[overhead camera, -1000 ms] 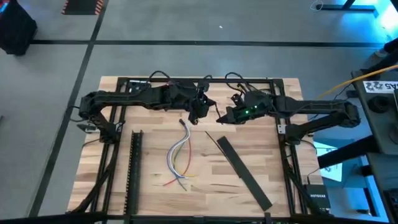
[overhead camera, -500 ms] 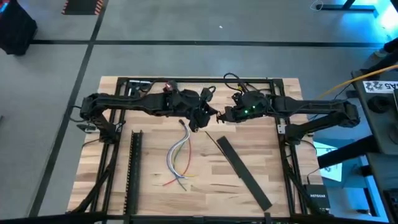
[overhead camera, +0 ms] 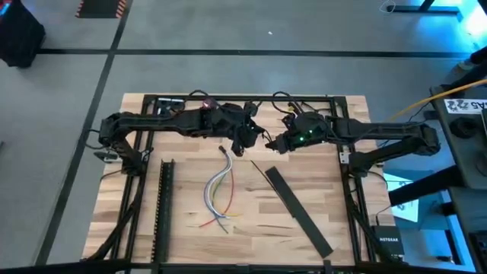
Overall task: Ziptie cables
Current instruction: Insert the left black zip tie tail into the locking head
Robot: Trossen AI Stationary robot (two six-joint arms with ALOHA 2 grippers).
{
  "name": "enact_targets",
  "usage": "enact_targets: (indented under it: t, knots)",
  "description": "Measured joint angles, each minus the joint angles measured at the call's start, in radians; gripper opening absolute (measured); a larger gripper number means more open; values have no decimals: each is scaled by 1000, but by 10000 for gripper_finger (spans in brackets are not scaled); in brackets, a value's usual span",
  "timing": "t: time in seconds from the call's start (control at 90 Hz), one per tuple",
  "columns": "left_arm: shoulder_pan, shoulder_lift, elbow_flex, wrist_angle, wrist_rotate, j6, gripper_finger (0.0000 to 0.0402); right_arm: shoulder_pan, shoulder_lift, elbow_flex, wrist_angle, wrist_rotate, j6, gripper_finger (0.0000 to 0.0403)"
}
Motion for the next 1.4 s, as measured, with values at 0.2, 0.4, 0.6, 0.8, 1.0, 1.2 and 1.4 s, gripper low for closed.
enact_targets:
  t: [0.2, 0.4, 0.6, 0.8, 1.0, 1.2, 1.4]
  knots:
    - [0, 0, 0, -5, 0, -18, 0, 0, -8, 0, 5, -8, -174, 94]
    - [0, -1, 0, -6, 1, -23, 0, 0, -9, 0, 20, -37, -320, 106]
    - [1, -1, 0, -5, 1, -22, 0, 0, -9, 0, 89, -13, -393, 89]
    - [12, -1, 0, -5, -1, -24, 0, 0, 1, 1, 59, -15, -392, 79]
    - [21, -1, 0, -4, -1, -70, 0, 0, -16, 1, -11, -6, -392, 93]
    - [41, -17, 0, 4, 20, -239, 0, 0, -74, 1, -143, 114, -482, 130]
    - [84, -85, 0, 6, 124, -498, 0, 0, -113, 1, -164, 200, -811, 160]
